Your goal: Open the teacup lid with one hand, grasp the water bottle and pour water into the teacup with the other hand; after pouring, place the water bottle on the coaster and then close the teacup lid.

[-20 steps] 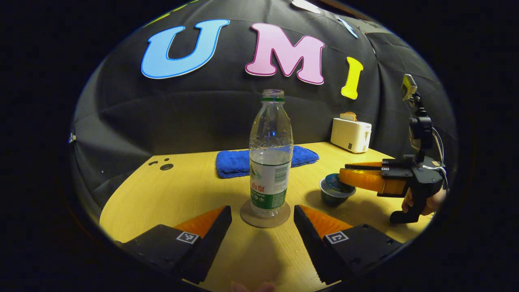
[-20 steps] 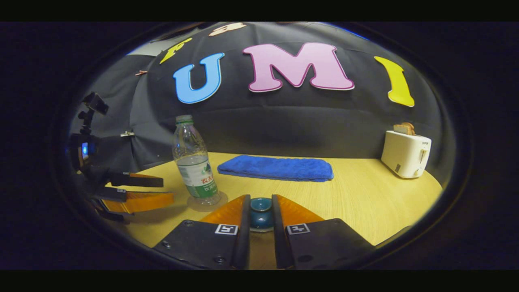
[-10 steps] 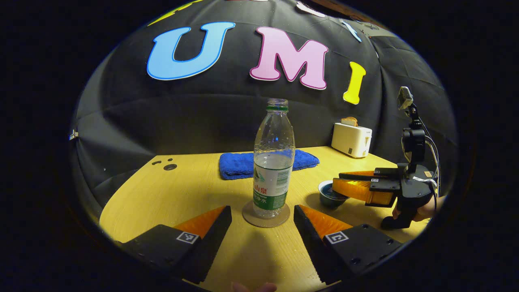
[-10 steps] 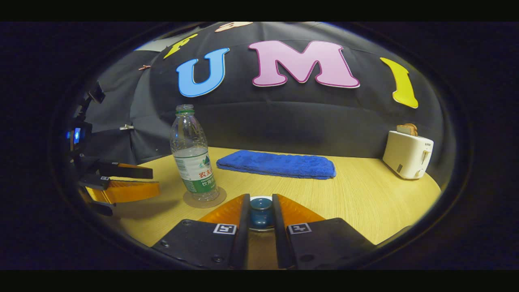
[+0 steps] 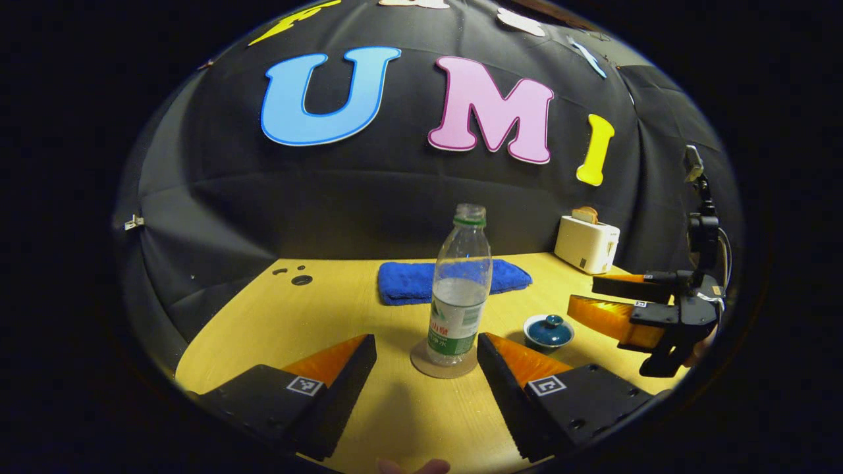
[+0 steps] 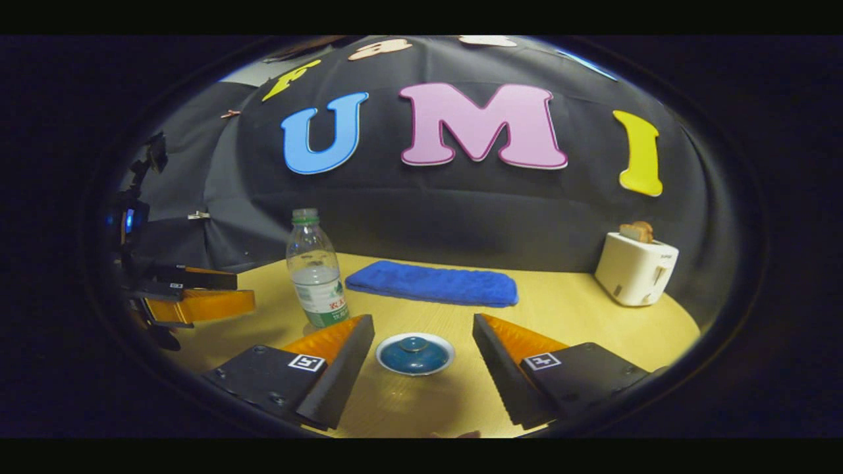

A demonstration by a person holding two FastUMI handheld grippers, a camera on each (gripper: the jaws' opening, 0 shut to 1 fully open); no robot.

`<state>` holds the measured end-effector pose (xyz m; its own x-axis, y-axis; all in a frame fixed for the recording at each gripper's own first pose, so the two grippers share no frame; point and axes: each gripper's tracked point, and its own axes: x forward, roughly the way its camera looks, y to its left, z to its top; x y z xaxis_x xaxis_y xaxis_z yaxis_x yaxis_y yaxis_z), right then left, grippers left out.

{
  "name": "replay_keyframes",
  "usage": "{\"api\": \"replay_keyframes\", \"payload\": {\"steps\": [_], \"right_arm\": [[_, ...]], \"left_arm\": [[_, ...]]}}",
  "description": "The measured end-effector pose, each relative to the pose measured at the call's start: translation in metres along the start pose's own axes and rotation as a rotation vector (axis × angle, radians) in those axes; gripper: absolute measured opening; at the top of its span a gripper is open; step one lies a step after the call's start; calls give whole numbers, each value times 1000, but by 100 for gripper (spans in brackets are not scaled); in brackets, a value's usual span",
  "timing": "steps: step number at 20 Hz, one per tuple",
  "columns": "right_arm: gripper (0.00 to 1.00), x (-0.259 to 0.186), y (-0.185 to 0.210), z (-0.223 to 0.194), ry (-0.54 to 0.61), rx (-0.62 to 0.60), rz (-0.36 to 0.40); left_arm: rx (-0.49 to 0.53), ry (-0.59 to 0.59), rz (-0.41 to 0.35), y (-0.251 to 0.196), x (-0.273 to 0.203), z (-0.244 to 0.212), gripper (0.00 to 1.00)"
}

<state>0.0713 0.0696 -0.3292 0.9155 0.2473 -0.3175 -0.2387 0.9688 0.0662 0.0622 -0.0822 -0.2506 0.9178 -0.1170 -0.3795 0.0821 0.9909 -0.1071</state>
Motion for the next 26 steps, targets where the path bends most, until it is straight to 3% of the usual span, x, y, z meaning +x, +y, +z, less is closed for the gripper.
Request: {"api": "replay_keyframes", "payload": {"steps": [1,5,9,13,16,20,26], "right_arm": [[95,-9,1,12,1,8,-7],[96,-43,0,80,-34,48,-26],[96,-73,-17,148,-99,-8,-79],[97,-97,-23,196,-142,-11,-66],[96,-118,-33,218,-164,-44,-77],[97,-140,-43,238,-194,-50,-77],[98,-165,-63,246,-226,-39,-81]], "left_arm": [[2,-5,5,-3,-4,7,96],[-19,-25,25,-14,-23,52,96],[-28,-57,66,-15,-47,100,96],[-9,-89,101,-15,-69,142,96],[-3,-113,123,-17,-85,162,100],[-8,-129,140,-28,-97,174,96],[1,-147,162,-43,-108,177,96]]}}
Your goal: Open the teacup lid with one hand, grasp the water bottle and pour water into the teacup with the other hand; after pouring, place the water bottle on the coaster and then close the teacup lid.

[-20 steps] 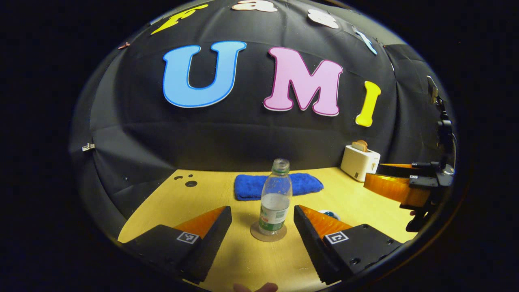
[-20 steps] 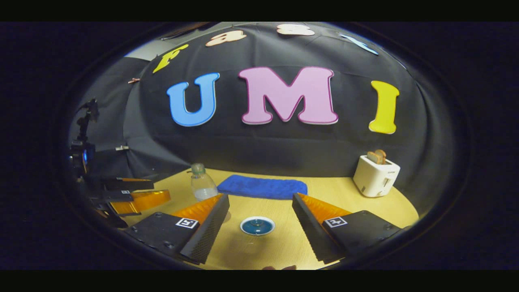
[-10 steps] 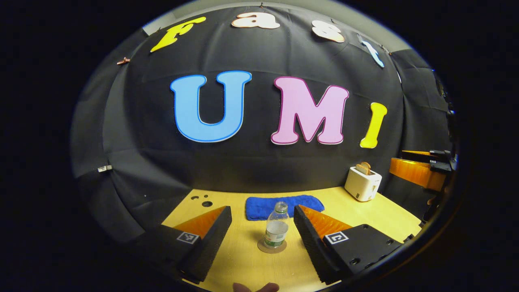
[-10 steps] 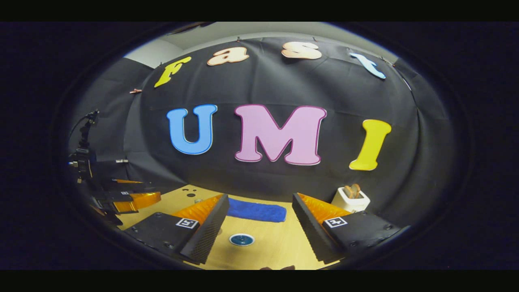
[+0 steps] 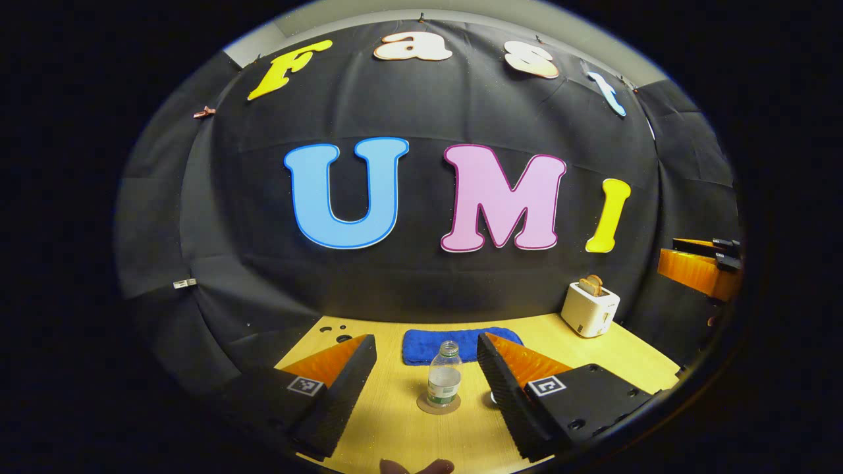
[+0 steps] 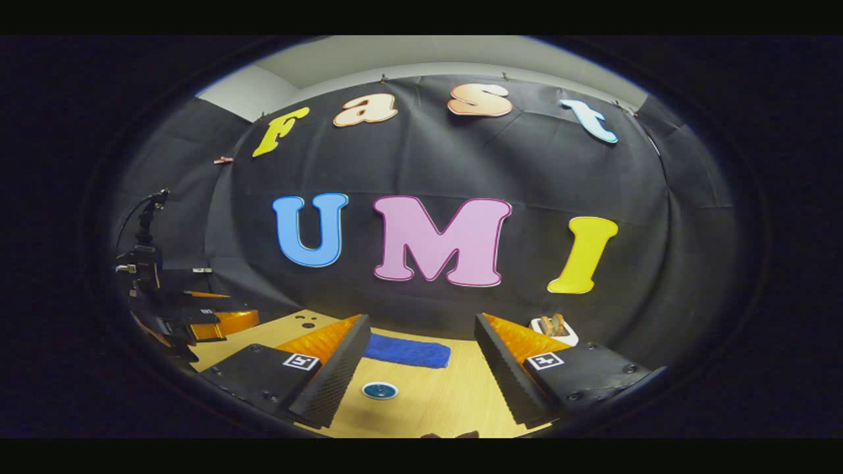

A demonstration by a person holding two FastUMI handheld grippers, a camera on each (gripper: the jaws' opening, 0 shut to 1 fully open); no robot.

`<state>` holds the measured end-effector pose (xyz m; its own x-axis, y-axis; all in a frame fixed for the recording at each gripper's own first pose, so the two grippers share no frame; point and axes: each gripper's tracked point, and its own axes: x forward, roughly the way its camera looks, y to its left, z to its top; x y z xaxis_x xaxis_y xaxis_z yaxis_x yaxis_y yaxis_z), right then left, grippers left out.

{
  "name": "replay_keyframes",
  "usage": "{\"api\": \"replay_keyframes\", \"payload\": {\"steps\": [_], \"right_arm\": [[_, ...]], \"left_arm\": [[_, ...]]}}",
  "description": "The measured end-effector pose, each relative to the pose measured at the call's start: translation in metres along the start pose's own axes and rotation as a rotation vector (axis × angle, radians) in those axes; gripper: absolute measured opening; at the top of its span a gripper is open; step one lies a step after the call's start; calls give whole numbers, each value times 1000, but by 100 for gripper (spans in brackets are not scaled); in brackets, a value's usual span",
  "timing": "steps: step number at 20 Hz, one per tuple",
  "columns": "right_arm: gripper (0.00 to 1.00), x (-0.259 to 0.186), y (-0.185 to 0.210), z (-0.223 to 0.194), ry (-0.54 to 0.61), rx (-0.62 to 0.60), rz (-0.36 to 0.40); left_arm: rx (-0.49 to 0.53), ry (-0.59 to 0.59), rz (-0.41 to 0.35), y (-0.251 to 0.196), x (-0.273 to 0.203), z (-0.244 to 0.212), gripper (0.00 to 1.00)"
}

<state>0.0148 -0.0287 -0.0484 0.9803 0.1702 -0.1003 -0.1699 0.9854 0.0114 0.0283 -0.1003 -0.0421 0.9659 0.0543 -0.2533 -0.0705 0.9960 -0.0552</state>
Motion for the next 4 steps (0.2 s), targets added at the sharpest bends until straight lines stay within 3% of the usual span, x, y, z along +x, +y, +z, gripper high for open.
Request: {"api": "replay_keyframes", "payload": {"steps": [4], "right_arm": [[98,-7,-9,0,1,-12,9]], "left_arm": [[3,-12,-1,-12,-4,0,96]]}}
